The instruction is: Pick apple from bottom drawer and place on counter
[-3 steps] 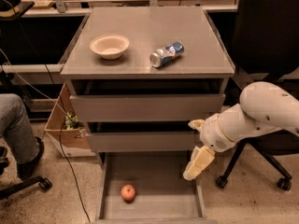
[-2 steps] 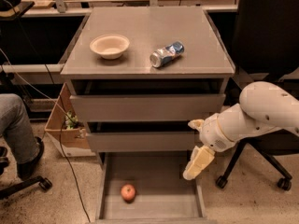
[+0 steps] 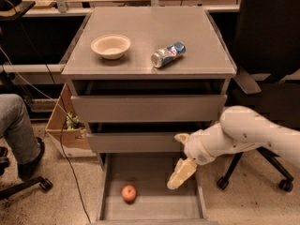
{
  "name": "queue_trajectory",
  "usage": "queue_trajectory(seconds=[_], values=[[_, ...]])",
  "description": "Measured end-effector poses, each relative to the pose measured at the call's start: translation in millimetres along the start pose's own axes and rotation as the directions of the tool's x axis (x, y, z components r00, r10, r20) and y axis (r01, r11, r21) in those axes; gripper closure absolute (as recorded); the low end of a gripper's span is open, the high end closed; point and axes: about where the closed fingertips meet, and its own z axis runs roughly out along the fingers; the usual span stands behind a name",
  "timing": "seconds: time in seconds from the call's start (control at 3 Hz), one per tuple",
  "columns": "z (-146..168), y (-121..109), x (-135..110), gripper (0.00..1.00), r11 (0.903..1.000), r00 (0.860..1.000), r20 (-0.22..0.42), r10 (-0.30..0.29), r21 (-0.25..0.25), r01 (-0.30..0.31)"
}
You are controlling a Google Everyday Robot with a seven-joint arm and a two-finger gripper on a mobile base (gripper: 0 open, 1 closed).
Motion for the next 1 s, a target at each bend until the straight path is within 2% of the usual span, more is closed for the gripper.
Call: queue_trajectory(seconds=[0.33, 0.67, 1.0], values=[[54.9, -14.0, 21.8, 0.00, 0.9999, 0.996, 0.083, -0.012, 0.003, 0.012], [106.7, -30.8, 44.5, 0.00, 0.9986, 0.988, 0.143, -0.051, 0.022, 0.048], [157.9, -40.5, 73.8, 0.00, 0.9959, 0.984, 0.154, -0.088, 0.035, 0.083]])
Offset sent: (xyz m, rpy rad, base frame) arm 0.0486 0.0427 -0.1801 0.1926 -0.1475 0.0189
